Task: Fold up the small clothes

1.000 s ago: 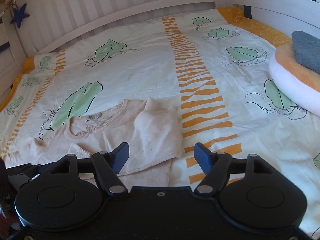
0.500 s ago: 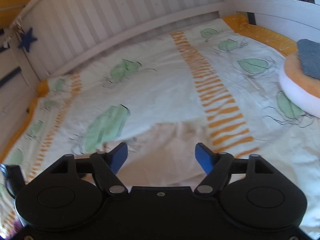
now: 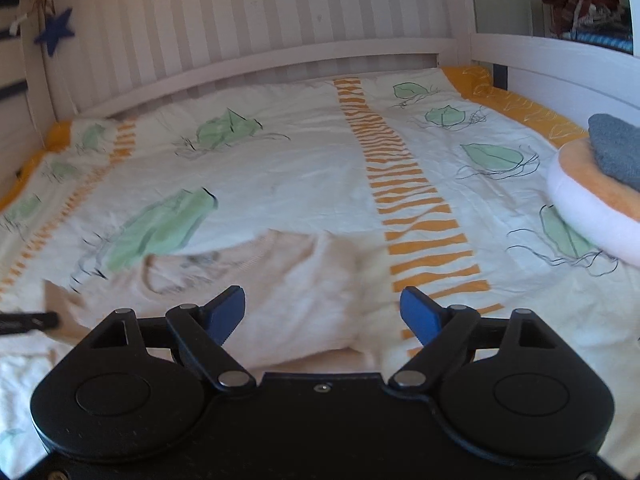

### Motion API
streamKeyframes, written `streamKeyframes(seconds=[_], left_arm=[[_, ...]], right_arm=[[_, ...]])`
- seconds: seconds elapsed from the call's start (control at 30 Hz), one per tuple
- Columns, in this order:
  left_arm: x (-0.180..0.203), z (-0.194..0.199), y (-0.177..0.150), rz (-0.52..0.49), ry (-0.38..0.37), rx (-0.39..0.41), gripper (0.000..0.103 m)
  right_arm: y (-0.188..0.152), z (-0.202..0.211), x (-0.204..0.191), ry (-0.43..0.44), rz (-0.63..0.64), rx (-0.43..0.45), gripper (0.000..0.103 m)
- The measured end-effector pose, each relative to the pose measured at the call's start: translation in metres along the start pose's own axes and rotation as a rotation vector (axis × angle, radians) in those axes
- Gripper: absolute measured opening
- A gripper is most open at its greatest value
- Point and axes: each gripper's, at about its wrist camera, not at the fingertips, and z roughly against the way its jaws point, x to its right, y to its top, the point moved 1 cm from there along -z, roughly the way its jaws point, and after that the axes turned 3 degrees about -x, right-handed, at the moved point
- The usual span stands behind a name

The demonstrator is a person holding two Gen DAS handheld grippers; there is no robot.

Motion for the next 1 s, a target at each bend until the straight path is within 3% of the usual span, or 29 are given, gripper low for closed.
streamKeyframes(seconds=[0.2, 0.43, 0.5, 0.57, 0.63, 1.0], left_arm=[[-0.022, -0.014, -0.020, 0.089, -0.043, -0.058, 0.007], [-0.048, -0.023, -0.046, 0.212, -0.103, -0.140, 0.009], [-0.052, -0.021, -0.050, 0.229, -0.121, -0.134, 0.010], [-0.055, -0.019, -0.051, 0.231, -0.126, -0.124, 0.021], [-0.057, -0.020, -0.049, 0.238, -0.132, -0.111, 0.027], [-0.060, -0.045, -0.031, 0.338, -0.153, -0.080, 0.029]], right_arm=[[-0.009, -0.029, 0.014, 0.004, 0.058, -0.033, 0.086], [-0.031, -0.045, 0.031, 0.066, 0.001, -0.085, 0.086], [-0.031, -0.049, 0.037, 0.079, -0.030, -0.097, 0.086], [-0.027, -0.048, 0.042, 0.097, -0.062, -0.082, 0.086], [-0.025, -0.047, 0.043, 0.108, -0.079, -0.062, 0.086], [-0.024, -0.049, 0.042, 0.137, -0.089, -0.063, 0.086]])
